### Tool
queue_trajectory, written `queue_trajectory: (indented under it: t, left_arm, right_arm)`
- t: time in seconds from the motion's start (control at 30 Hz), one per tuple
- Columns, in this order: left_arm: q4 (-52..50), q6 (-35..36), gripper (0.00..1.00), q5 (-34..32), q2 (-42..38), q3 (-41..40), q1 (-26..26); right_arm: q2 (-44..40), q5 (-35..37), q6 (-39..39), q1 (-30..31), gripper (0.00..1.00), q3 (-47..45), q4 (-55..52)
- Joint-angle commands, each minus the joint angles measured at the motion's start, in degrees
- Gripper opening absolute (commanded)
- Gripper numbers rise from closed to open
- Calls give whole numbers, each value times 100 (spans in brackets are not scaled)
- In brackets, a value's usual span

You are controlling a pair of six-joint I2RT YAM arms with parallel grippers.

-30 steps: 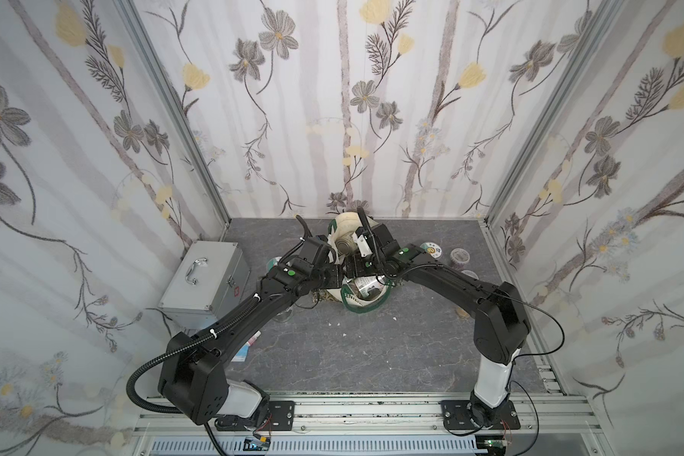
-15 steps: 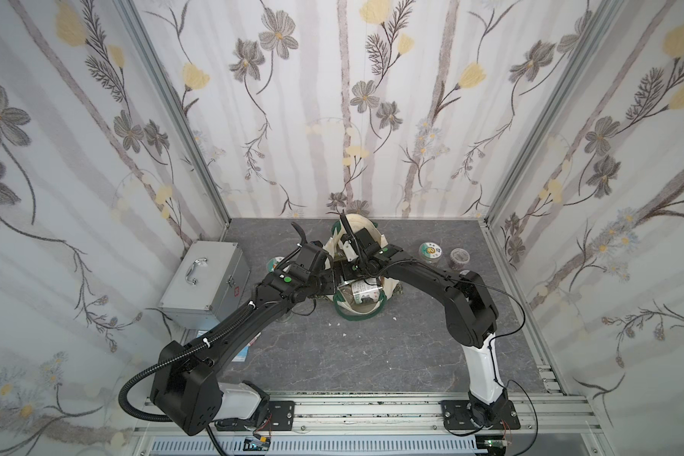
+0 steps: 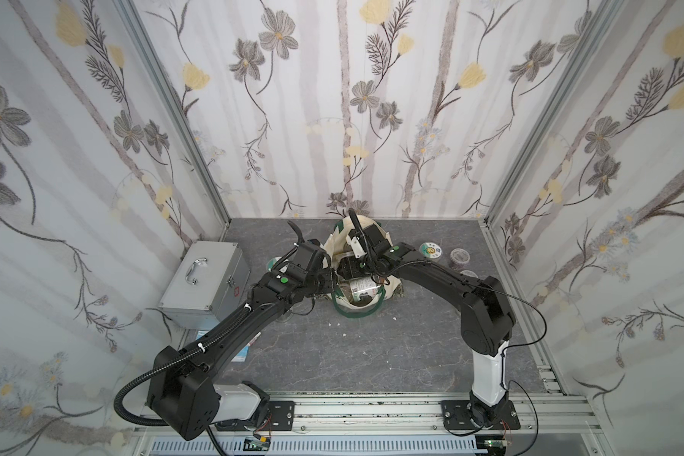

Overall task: Take out the seed jars from the canvas bag
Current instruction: Pick up the seed jar from the canvas bag.

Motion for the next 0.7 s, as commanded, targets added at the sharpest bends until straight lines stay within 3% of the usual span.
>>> queue_trajectory:
  t: [0.0, 0.3, 0.47, 0.67]
  left_arm:
    - [-30, -114, 54, -70, -94, 81, 2]
    - [-52, -266, 60, 9, -345, 114, 36]
    - [-132, -332, 66, 57, -647, 161, 50]
    - [-282, -379, 74, 49, -952, 197, 68]
  right_arm:
    - [-359, 30, 73, -45, 70, -166, 541]
    - [-1152, -652, 469, -307, 70, -777, 1220]
    - [-1454, -1506, 935, -522, 69, -1165, 1785]
    - [-1847, -2798, 2080, -838, 70, -1842, 2868]
